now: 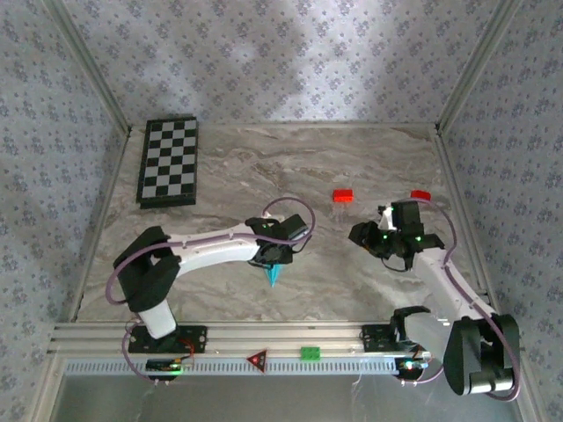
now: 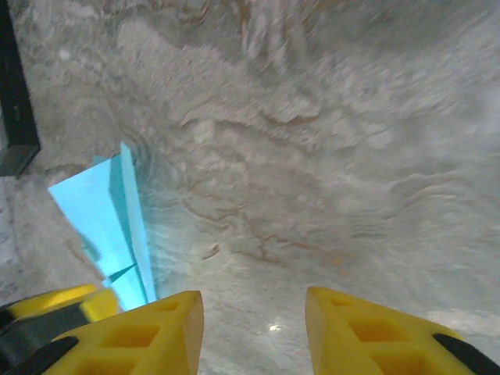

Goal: Fold a paper plane with a square sheet of paper (pick it up from the middle)

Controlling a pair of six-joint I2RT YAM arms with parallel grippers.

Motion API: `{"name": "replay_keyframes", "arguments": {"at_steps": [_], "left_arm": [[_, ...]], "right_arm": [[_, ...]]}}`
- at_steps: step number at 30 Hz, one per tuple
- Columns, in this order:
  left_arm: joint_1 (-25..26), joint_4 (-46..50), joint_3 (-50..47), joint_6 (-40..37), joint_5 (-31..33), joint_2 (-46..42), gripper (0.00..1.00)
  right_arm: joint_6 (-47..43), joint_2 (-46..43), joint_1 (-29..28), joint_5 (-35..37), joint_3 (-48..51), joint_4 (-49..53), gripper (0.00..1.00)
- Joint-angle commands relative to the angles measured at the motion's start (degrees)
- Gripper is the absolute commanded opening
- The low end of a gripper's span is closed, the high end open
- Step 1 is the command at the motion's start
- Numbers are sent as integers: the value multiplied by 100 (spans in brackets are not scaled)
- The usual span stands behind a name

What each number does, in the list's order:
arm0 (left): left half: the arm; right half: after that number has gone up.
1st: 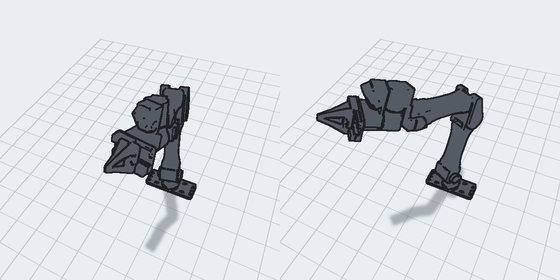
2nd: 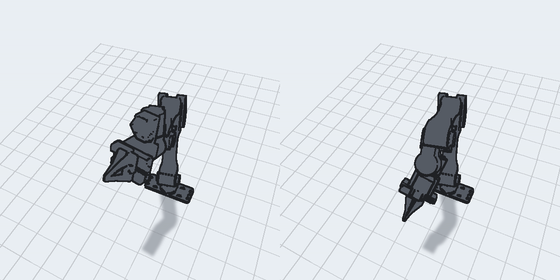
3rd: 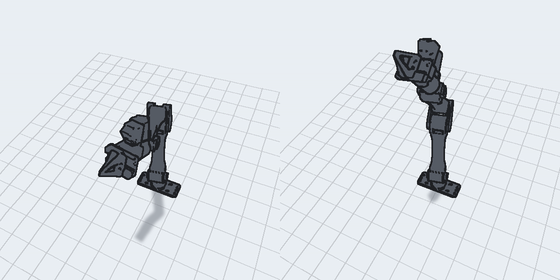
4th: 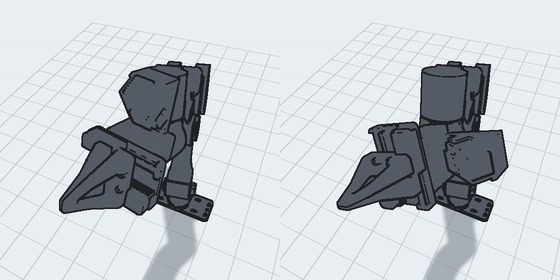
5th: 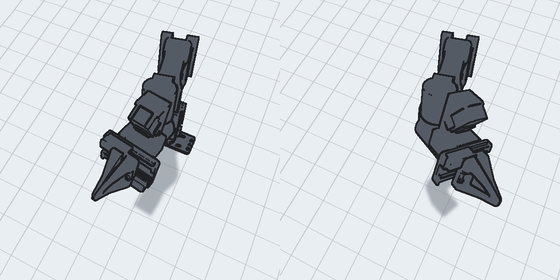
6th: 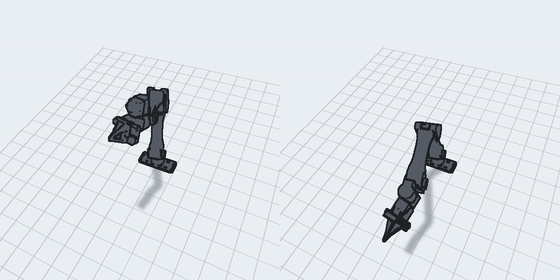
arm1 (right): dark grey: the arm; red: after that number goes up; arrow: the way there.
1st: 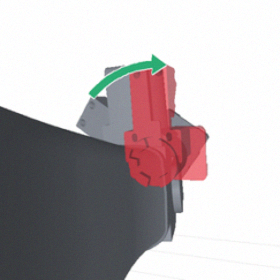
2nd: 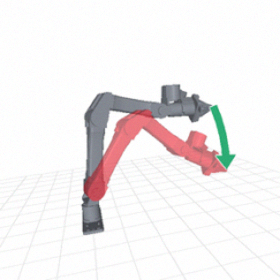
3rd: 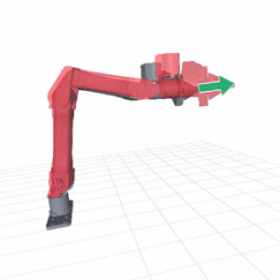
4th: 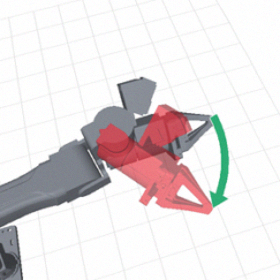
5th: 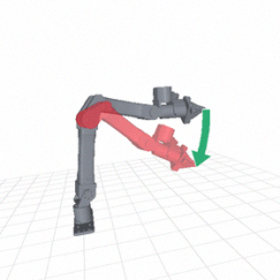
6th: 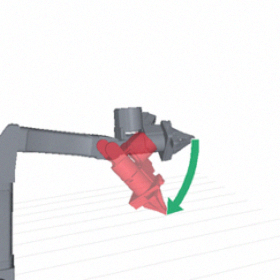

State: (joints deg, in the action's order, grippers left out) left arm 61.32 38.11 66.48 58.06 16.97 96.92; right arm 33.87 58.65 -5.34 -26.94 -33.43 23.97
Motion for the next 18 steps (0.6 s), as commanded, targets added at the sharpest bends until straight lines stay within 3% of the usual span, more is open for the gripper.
{"name": "replay_keyframes", "arguments": {"at_steps": [1,6,8,10,13,15,18], "left_arm": [[142,364,102,67,542,-520,48],[-84,319,-540,-313,1685,-1605,64],[-407,114,-1024,-653,2028,-2180,83],[-1027,-266,-1633,-940,2378,-2705,93],[-2016,-557,-2225,-1616,2920,-3370,98],[-2618,-1252,-2722,-2389,3346,-3749,99],[-3565,-2909,-3490,-3857,3009,-4119,100]], "right_arm": [[-712,-167,206,807,-480,717,43],[-1433,-228,340,2900,-690,412,49],[-1749,-208,357,3750,-421,-286,55],[-2069,-205,361,4517,17,-1324,63],[-2870,18,467,4595,1004,-3577,75],[-2933,422,647,4285,1256,-4418,76],[-3041,1340,750,3771,1203,-5272,77]]}}
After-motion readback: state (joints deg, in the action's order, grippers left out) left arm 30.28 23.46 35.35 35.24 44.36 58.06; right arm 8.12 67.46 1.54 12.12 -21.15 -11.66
